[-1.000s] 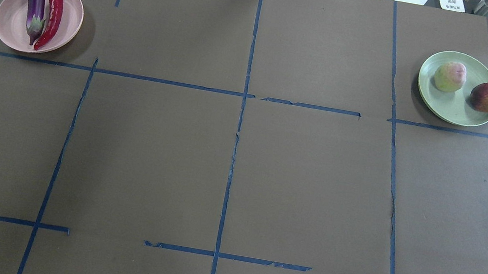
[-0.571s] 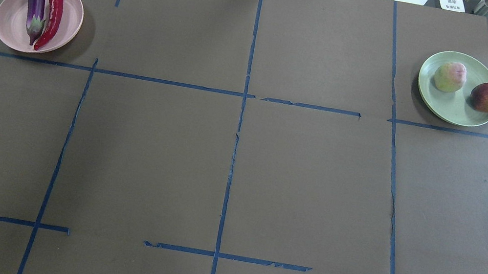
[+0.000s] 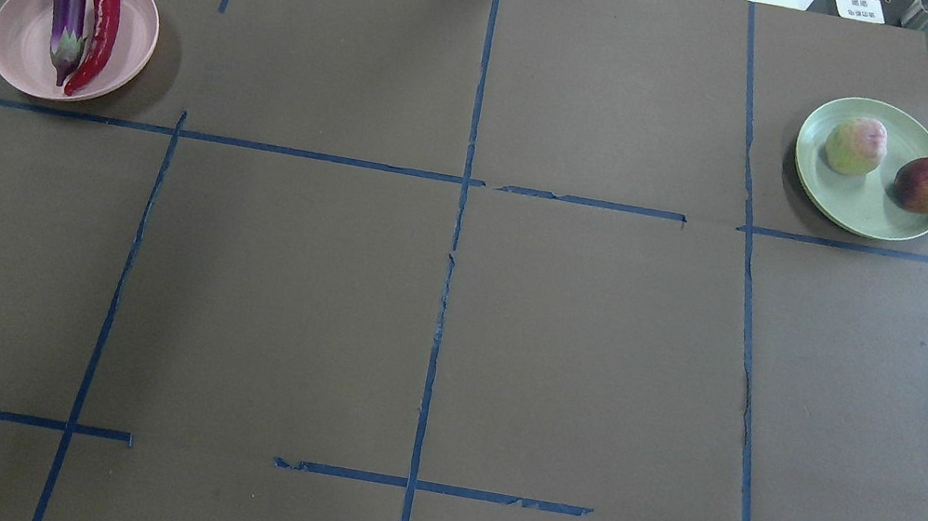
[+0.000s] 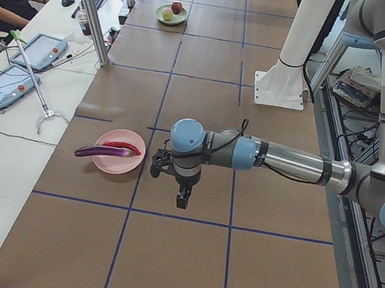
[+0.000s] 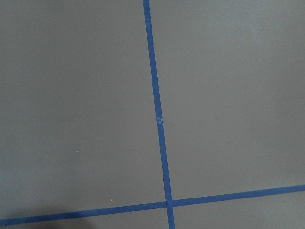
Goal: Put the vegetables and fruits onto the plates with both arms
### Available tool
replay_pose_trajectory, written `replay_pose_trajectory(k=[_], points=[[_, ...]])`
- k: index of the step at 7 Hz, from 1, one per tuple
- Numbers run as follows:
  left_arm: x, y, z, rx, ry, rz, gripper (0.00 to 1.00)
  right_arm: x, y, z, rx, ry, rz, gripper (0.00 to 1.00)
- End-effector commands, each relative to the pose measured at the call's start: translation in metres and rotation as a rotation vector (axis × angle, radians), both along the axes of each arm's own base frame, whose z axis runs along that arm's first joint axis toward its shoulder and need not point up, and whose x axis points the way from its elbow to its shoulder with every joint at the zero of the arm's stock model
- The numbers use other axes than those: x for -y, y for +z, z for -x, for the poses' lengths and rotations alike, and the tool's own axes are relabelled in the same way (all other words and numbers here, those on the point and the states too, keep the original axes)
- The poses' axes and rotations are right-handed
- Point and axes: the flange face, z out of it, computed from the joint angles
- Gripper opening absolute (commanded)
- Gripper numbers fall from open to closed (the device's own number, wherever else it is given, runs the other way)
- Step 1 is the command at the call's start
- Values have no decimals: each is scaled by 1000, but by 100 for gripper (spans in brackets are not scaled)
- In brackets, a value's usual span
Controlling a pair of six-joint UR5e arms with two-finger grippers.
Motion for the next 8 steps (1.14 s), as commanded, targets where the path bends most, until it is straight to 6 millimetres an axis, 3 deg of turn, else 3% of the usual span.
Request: replay_pose_trajectory(k=[1, 4, 8], points=[[-2, 3, 1, 1, -1, 6, 100, -1, 5, 0, 3, -2, 6, 100], [-14, 6, 2, 2, -1, 18, 100, 0, 4, 0, 2, -3, -1, 100], [-13, 3, 2, 1, -1, 12, 100, 1, 2, 0, 2, -6, -12, 100]])
